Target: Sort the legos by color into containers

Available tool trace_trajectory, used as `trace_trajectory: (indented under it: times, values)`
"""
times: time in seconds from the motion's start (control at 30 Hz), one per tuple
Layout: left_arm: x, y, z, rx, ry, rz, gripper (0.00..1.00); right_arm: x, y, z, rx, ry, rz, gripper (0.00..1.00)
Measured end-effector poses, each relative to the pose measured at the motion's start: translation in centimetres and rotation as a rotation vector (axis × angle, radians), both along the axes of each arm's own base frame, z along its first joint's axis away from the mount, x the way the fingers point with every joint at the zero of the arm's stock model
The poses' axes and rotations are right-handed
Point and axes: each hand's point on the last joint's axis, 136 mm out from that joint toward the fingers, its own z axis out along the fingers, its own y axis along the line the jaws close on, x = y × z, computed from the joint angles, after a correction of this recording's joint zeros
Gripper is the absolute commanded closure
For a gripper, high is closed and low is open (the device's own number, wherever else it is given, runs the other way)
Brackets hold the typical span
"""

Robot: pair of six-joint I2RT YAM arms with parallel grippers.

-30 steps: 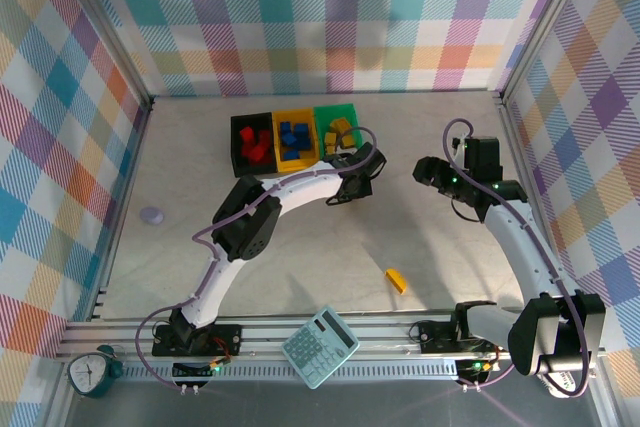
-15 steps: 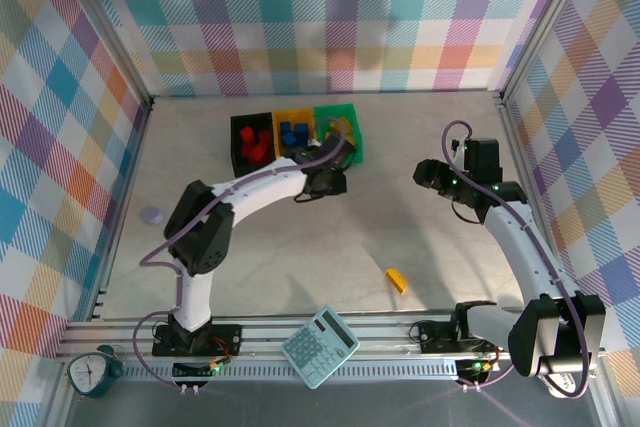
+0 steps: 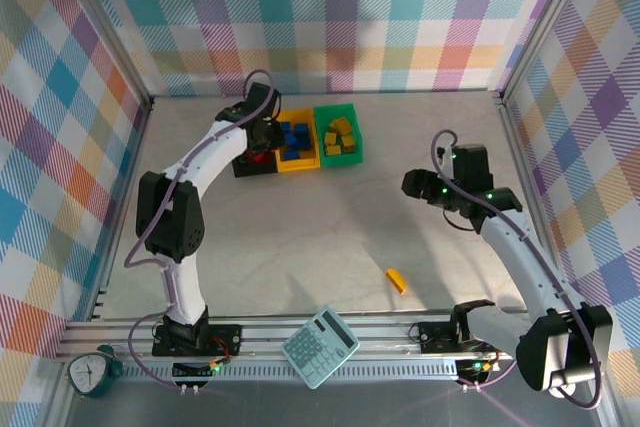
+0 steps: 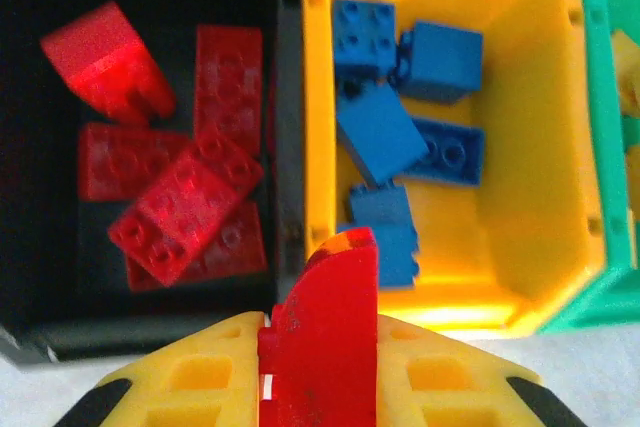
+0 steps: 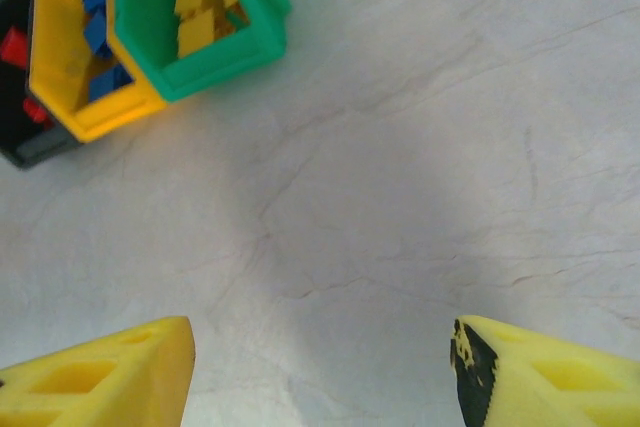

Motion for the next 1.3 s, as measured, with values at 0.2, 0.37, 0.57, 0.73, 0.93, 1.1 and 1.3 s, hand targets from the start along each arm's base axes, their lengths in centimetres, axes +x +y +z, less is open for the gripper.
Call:
trace_trajectory:
  times: [0.2, 0.37, 0.57, 0.73, 0.93, 1.1, 1.3]
  values:
    - [4.2, 2.4, -0.9, 0.034, -0.002, -0.027, 0.86, -2.8, 3.4, -1.8, -0.044, 0.048, 0.124, 0.32]
    - [6.0, 3.6, -1.8, 0.062, 0.016, -0.043, 0.86, -5.3, 4.4, -3.7, -0.089, 0.103, 0.178, 0.32]
    - [7.0, 3.6, -2.1, 0.079, 0.025, -0.066, 0.78, -7.8, 4.8, -5.3, -0.126, 0.156, 0.210, 0.32]
    - [6.8, 3.7, -2.8, 0.086, 0.049, -0.064, 0.66, -9.7, 5.0, -7.4, -0.149, 0.217, 0.230, 0.32]
    - [6.8, 4.1, -2.9, 0.105, 0.049, -0.053, 0.51, -11.8, 5.2, -8.9, -0.199, 0.267, 0.263, 0.31]
    - [6.8, 4.3, -2.8, 0.112, 0.048, -0.048, 0.50, -12.5, 5.0, -9.3, -0.243, 0.273, 0.273, 0.30]
    - [3.8, 5.2, -1.3, 0.116, 0.053, -0.017, 0.49, -13.3, 4.8, -9.9, -0.296, 0.293, 0.268, 0.31]
